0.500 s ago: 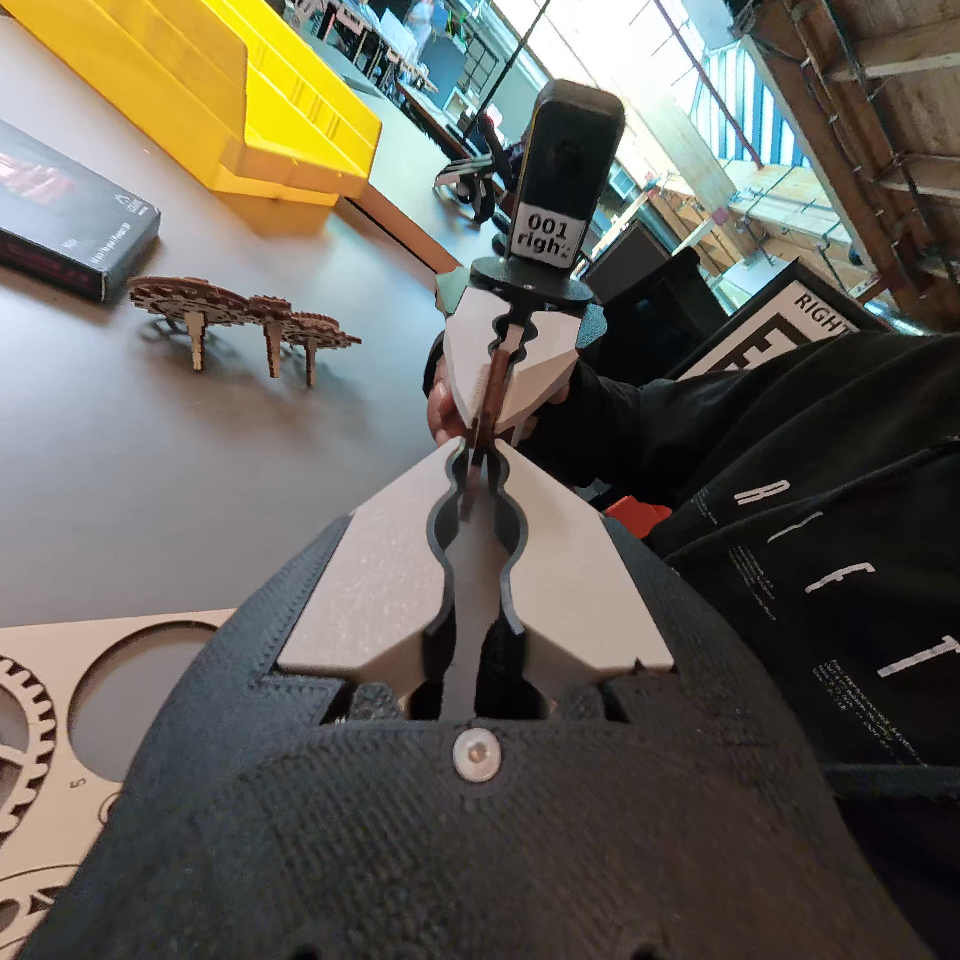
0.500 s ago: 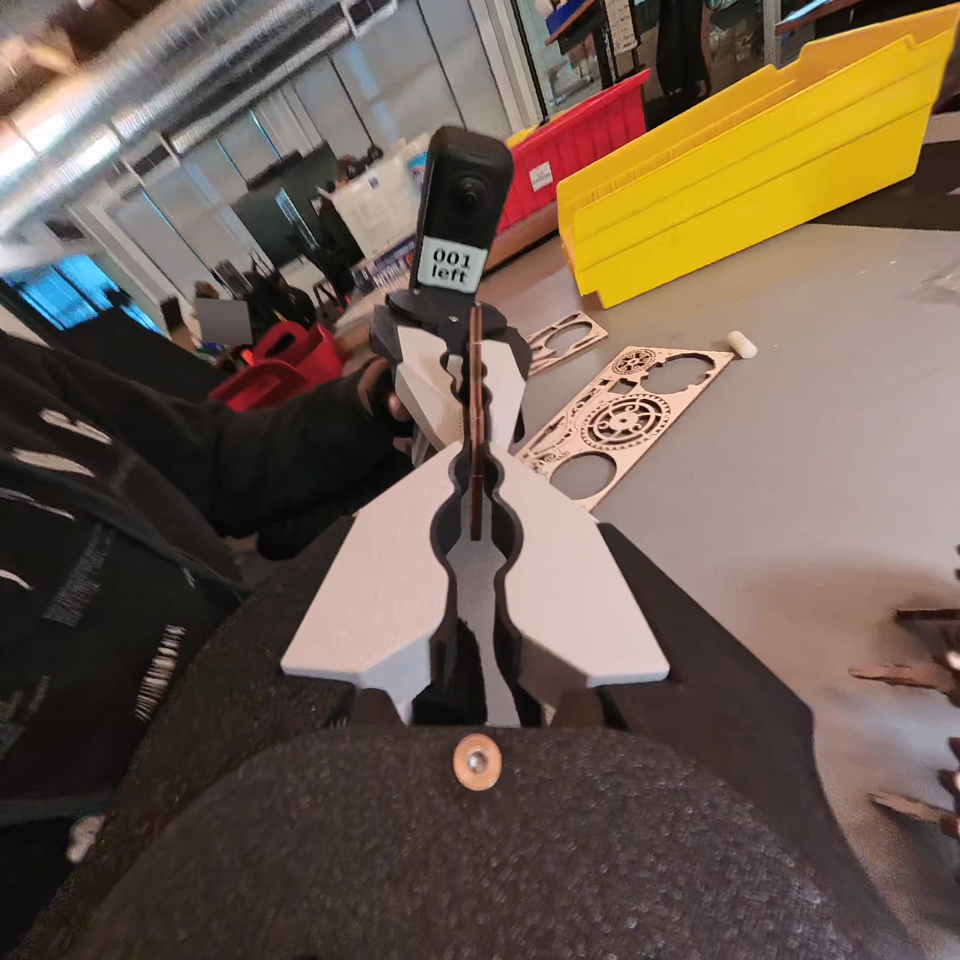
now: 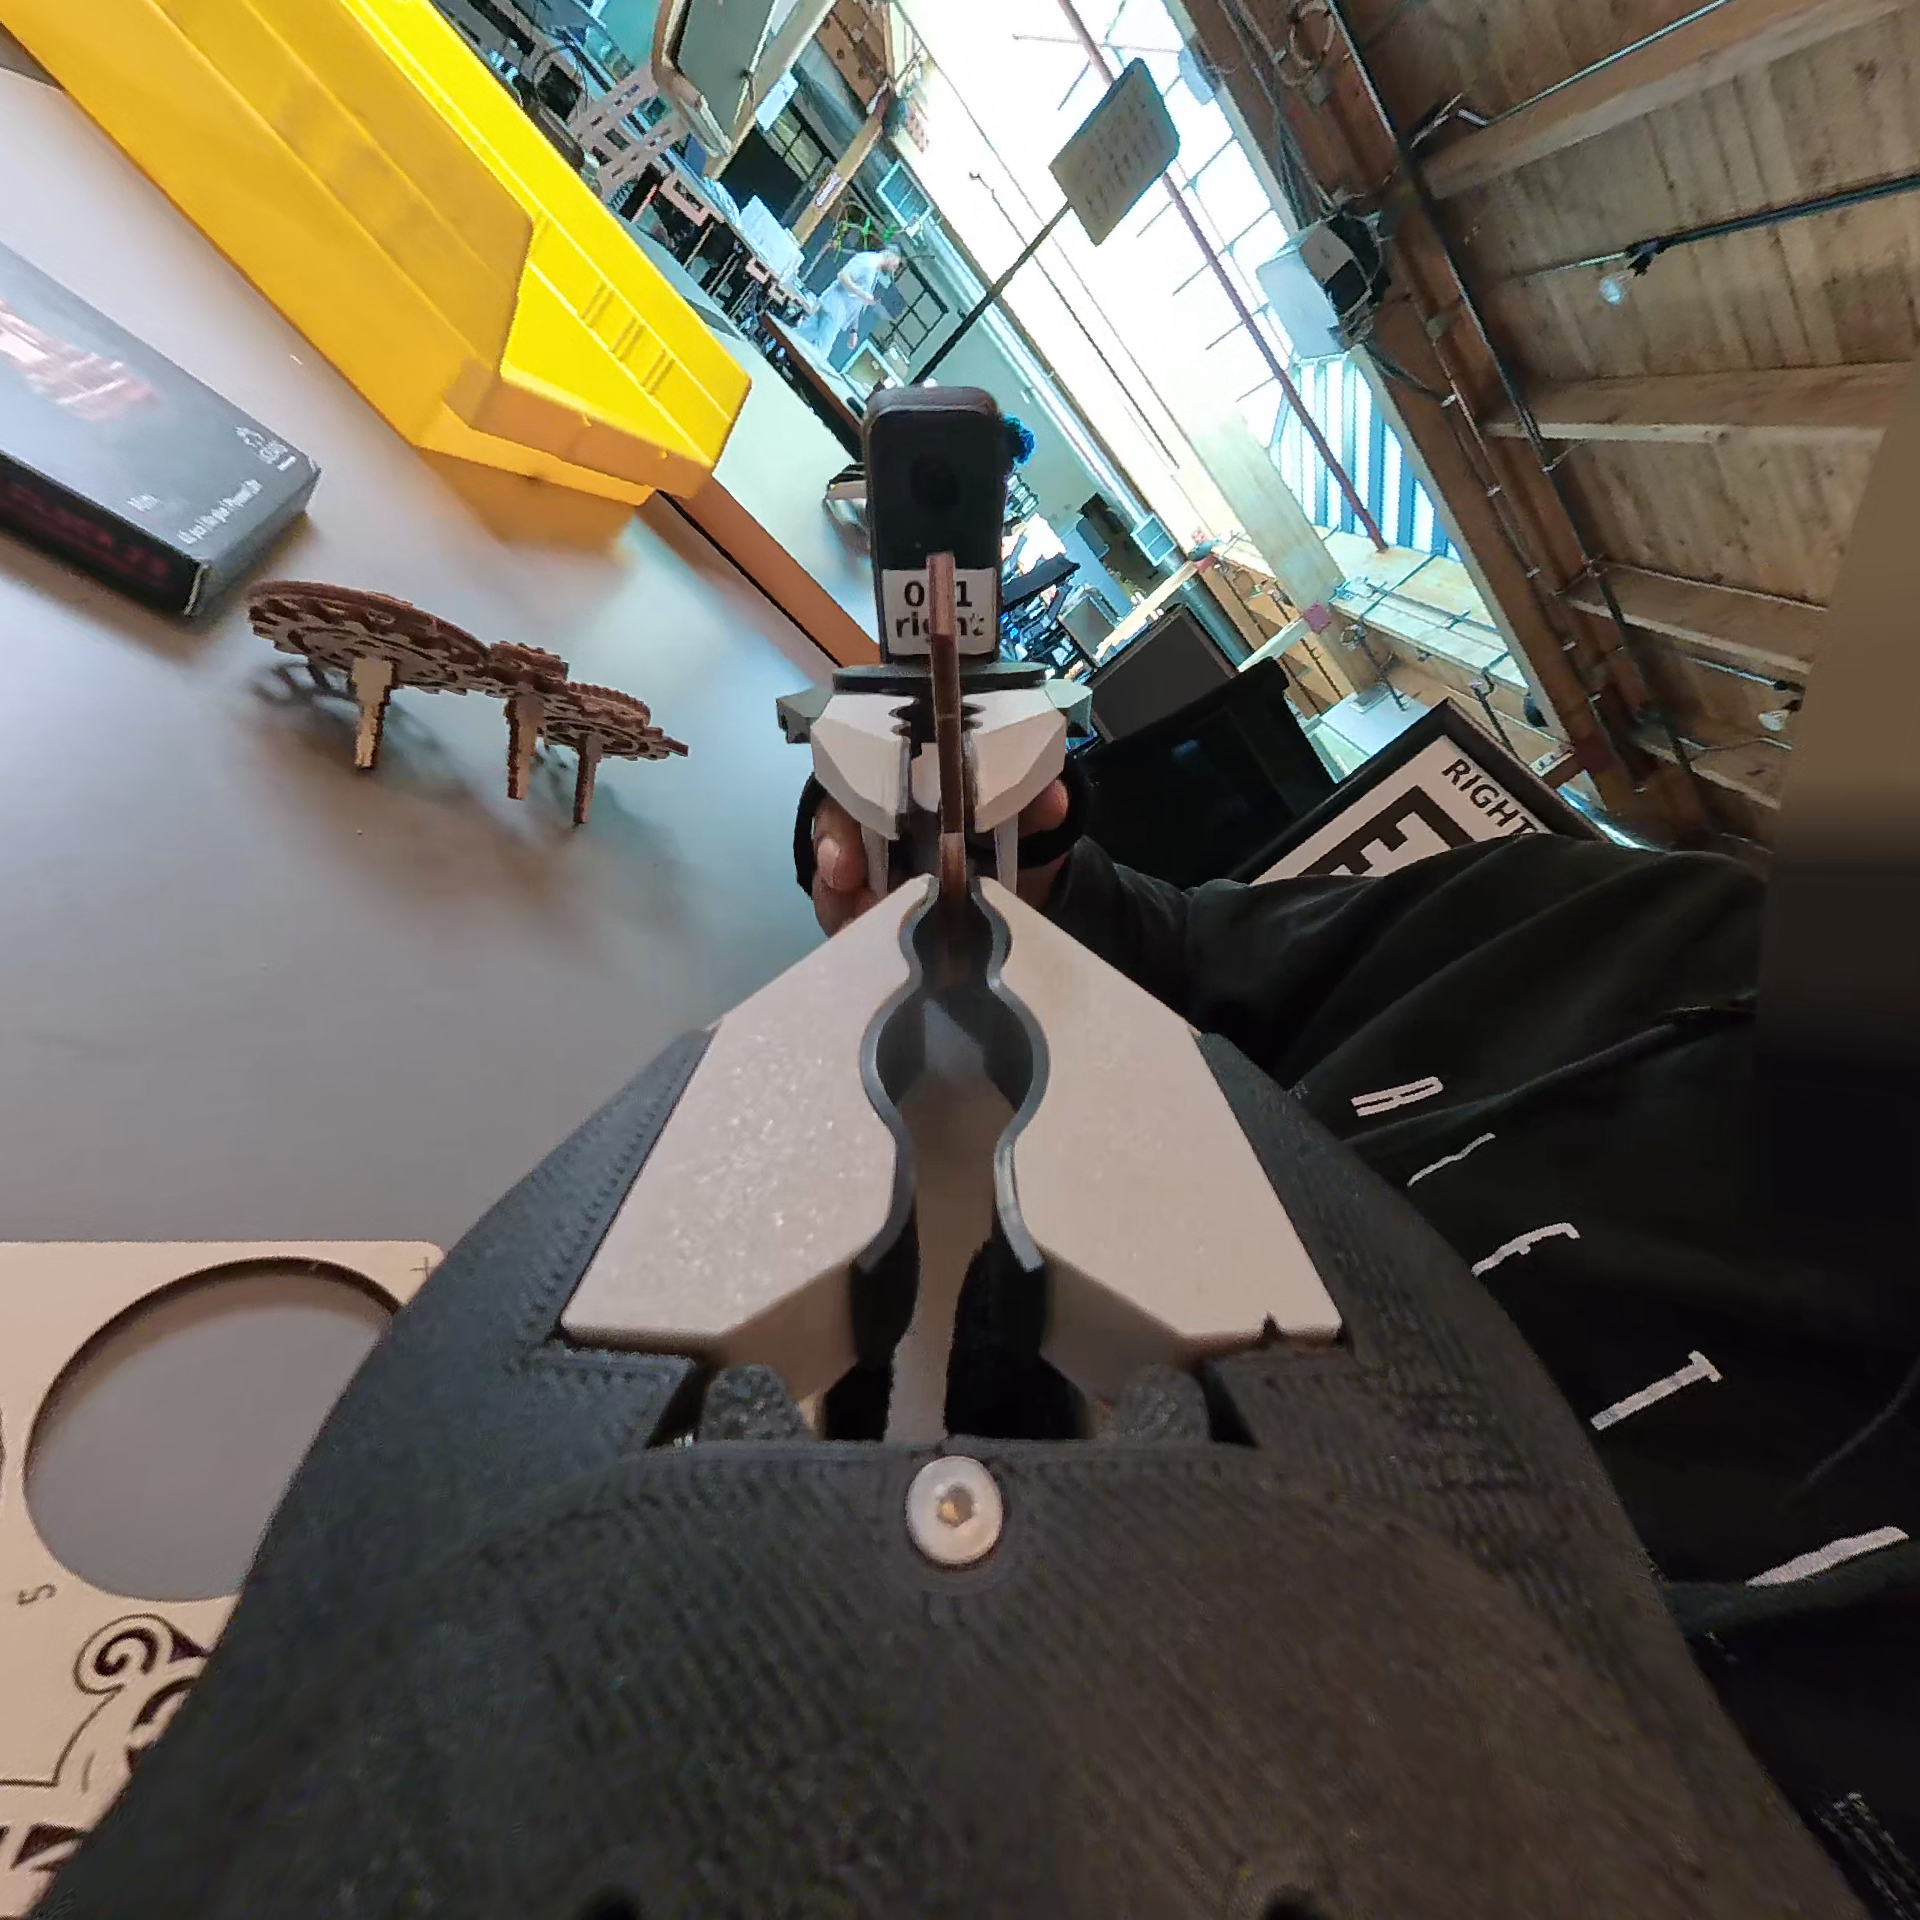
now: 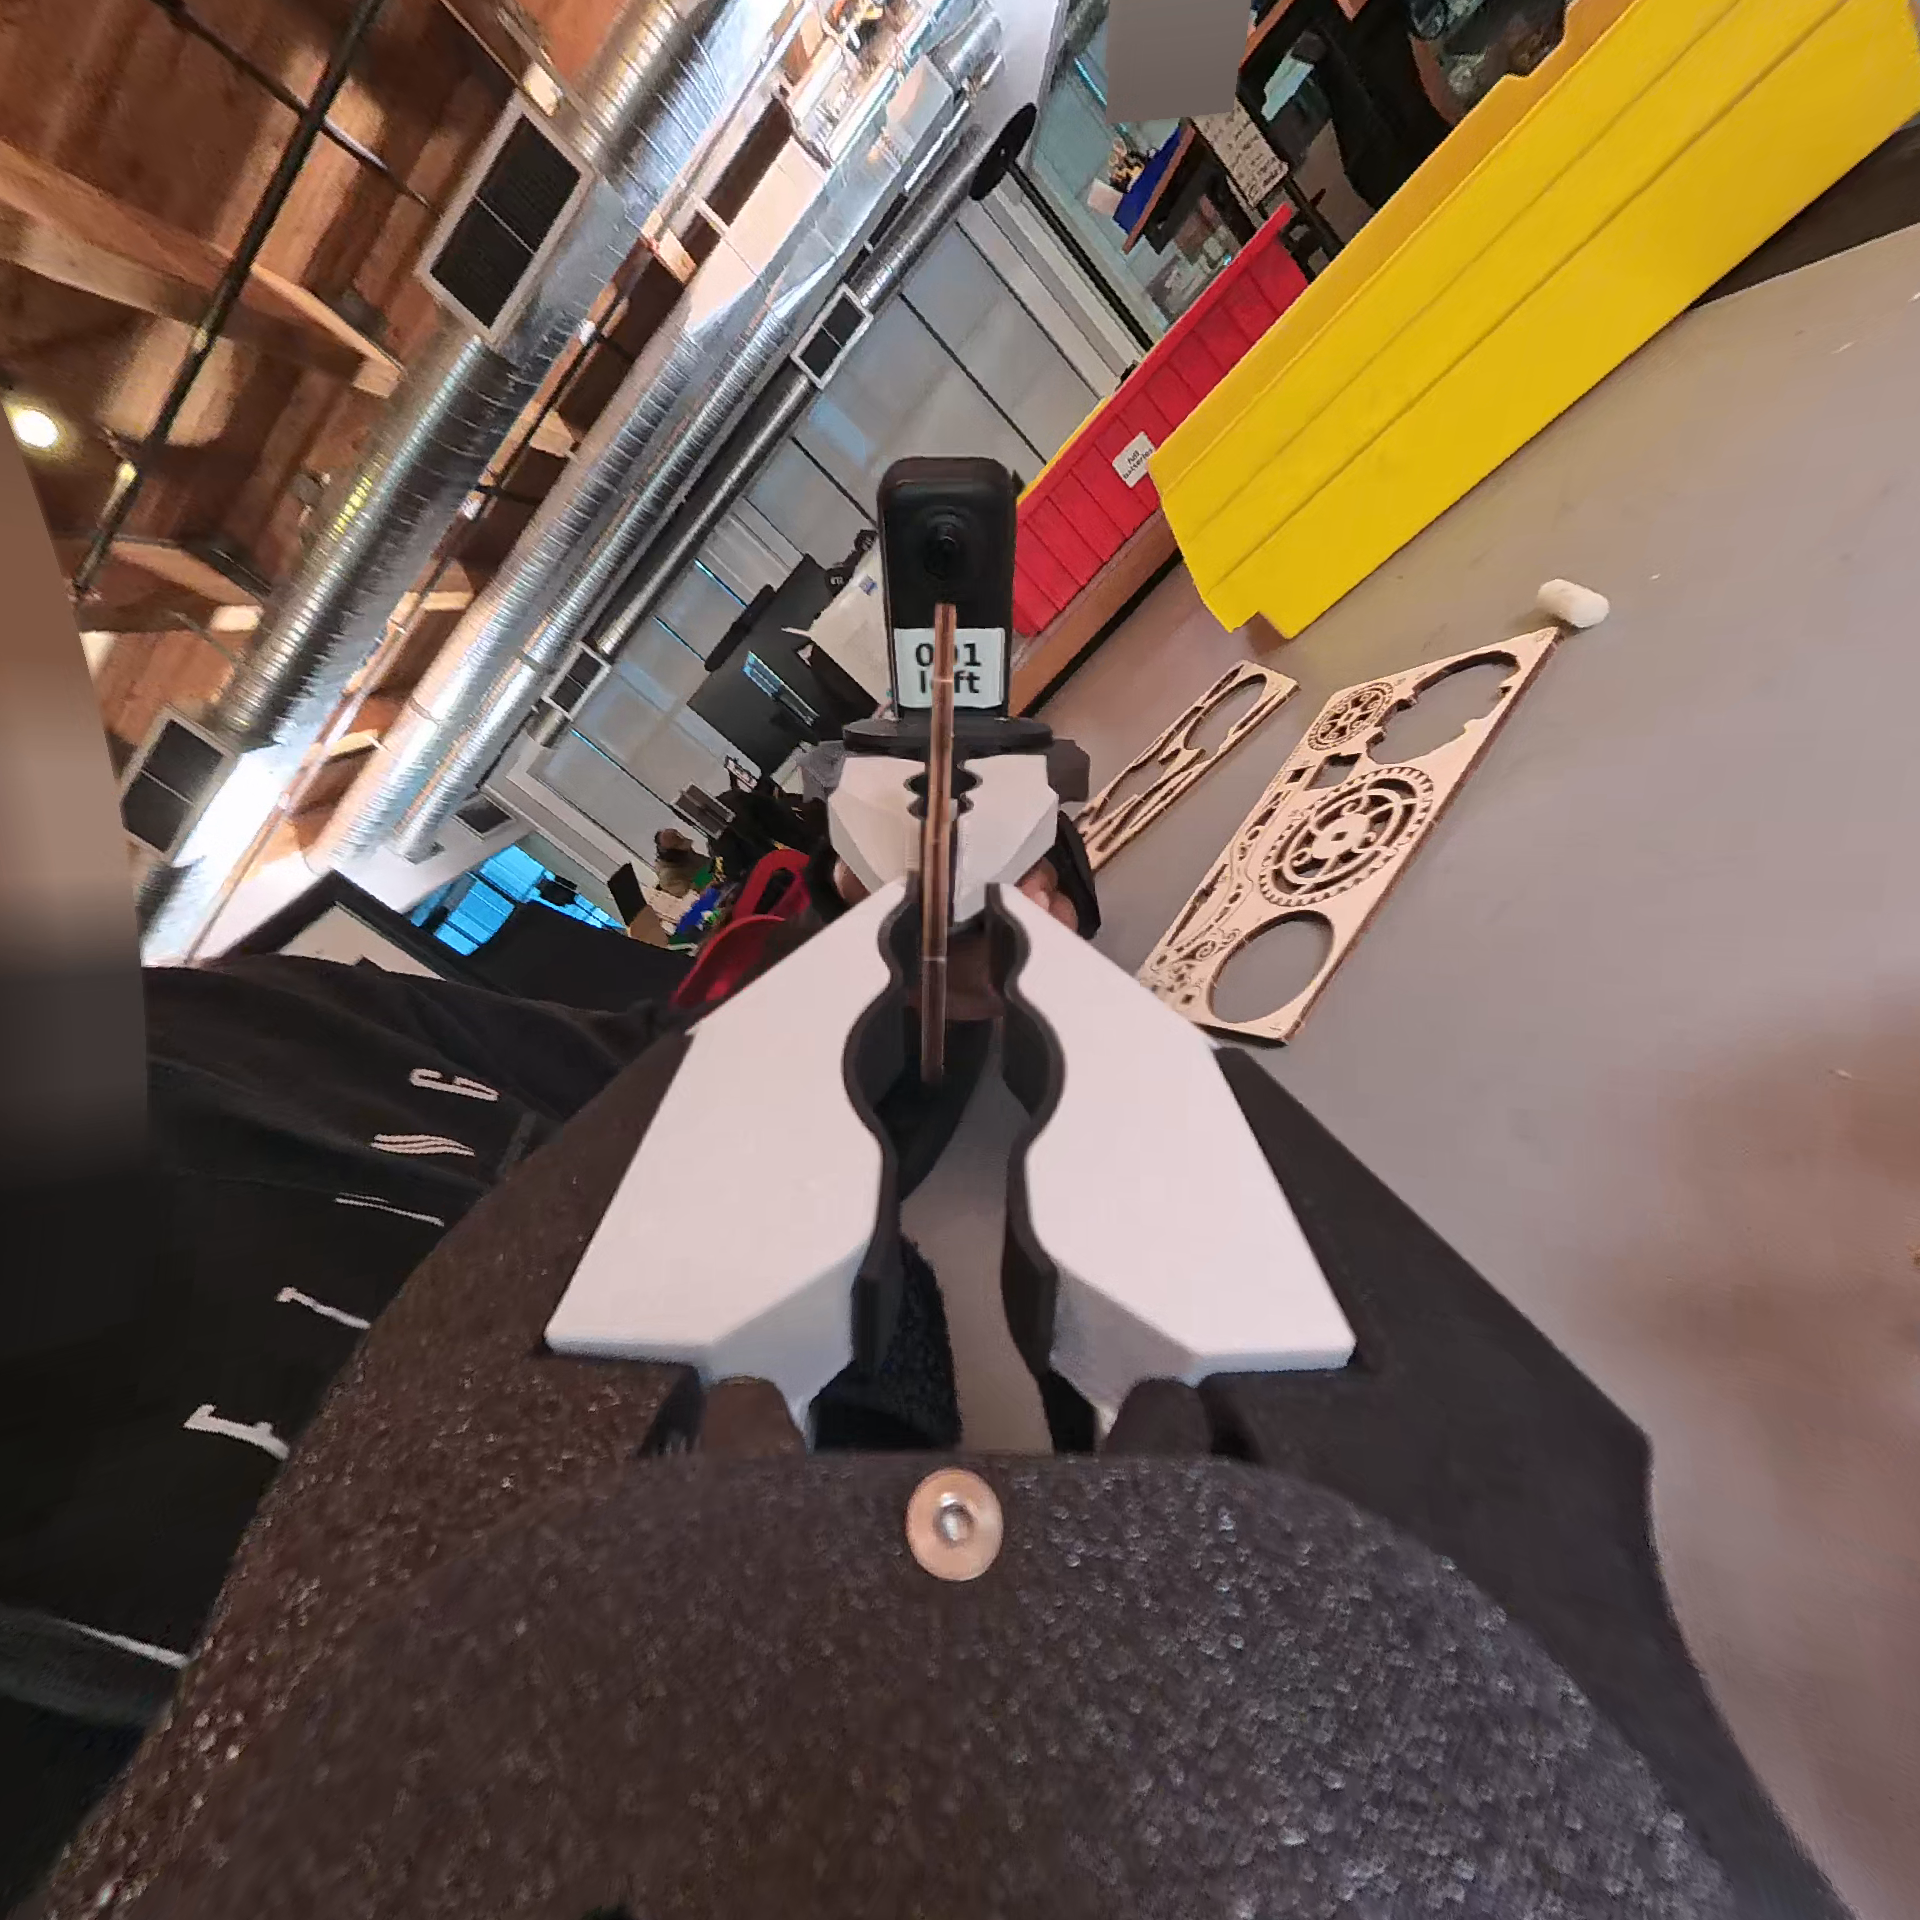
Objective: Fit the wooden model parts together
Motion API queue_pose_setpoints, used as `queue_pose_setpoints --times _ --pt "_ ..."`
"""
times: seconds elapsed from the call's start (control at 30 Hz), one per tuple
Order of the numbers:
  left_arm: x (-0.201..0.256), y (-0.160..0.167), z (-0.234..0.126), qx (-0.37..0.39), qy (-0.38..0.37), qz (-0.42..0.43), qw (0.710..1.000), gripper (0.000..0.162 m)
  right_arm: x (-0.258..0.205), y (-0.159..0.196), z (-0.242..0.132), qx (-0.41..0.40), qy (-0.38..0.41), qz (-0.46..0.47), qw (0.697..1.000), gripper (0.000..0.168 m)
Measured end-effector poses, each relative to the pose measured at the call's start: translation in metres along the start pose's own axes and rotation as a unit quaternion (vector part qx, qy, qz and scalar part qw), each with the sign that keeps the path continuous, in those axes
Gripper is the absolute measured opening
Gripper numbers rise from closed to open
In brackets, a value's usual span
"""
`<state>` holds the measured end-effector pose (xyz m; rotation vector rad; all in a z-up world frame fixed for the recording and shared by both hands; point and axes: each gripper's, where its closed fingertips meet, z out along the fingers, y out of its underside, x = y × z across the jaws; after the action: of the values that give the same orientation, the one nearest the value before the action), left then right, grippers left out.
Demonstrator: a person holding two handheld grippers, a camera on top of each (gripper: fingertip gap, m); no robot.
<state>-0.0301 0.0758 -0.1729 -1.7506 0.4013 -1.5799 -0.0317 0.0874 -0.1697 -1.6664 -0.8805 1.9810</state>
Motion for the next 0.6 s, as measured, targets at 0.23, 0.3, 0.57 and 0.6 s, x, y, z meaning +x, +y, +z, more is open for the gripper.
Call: queue_pose_setpoints --times 0.23,0.3,0.57,0.6 --pt "-0.003 0.007 0.004 -0.016 -0.016 0.012 1.0 0.002 -0.001 0.004 0.001 -0.014 0.01 -0.036 0.999 0.001" --pt "-0.001 0.005 0.005 -0.008 -0.015 0.021 1.0 0.004 -0.003 0.002 0.001 -0.008 0.004 -0.037 0.999 0.001" --pt "0.003 0.005 0.009 -0.002 -0.022 0.056 0.998 0.002 -0.008 0.002 0.002 -0.003 -0.008 -0.04 0.999 0.001" --pt "0.004 0.005 0.009 -0.006 -0.023 0.058 0.998 0.002 -0.008 0.003 0.002 -0.006 -0.011 -0.04 0.999 0.001"
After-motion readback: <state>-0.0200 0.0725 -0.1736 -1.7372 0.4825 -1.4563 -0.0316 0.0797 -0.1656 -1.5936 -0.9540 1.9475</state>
